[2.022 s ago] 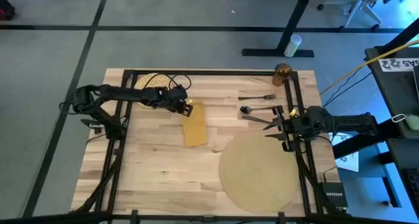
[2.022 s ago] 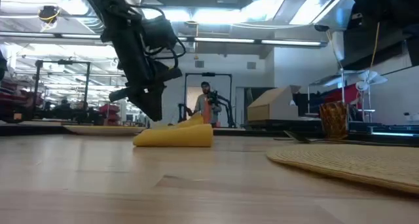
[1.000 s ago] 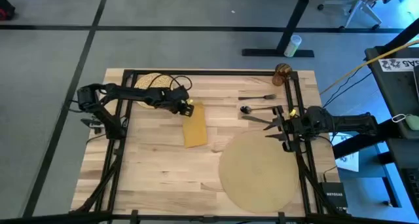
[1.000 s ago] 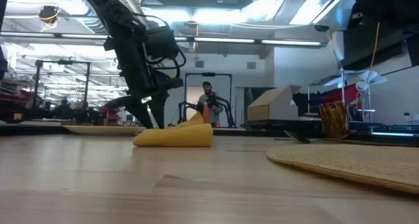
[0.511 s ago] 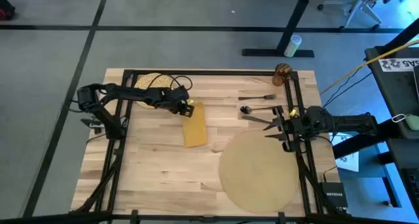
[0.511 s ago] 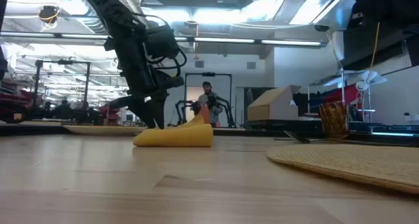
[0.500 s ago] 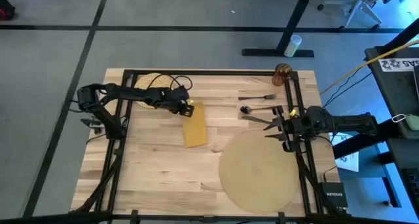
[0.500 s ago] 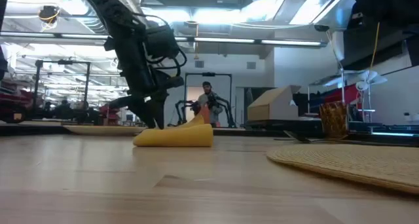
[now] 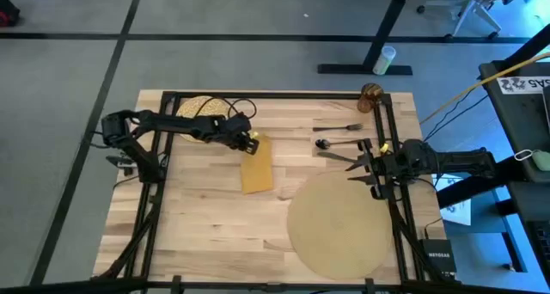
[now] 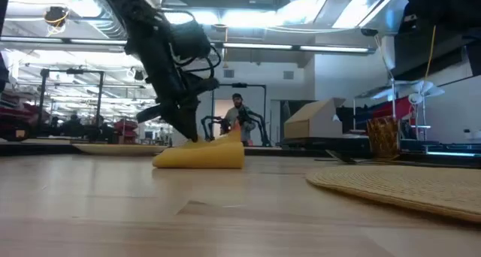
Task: Set table place
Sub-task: Fold the yellow table napkin
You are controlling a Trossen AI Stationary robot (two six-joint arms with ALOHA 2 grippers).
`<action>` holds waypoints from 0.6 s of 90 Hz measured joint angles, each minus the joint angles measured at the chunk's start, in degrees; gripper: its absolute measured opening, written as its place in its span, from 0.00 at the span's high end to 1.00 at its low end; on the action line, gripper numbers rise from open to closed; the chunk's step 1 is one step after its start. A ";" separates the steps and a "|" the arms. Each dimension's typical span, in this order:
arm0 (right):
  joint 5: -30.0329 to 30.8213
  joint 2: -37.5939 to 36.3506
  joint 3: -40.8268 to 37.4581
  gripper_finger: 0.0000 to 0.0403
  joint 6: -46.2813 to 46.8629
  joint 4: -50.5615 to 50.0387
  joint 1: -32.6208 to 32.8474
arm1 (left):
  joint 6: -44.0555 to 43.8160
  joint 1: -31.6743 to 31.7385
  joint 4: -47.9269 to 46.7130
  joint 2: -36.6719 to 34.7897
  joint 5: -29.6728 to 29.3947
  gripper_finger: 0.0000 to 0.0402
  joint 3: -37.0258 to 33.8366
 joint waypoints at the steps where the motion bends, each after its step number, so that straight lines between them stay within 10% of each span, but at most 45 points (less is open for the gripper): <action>1: 0.00 0.00 0.00 0.75 0.00 0.01 0.00 | 0.09 0.00 0.03 -0.01 0.00 1.00 0.12; 54: 0.00 -0.01 0.00 0.75 0.00 -0.14 0.01 | 2.77 4.43 -0.48 -0.04 -3.92 1.00 1.02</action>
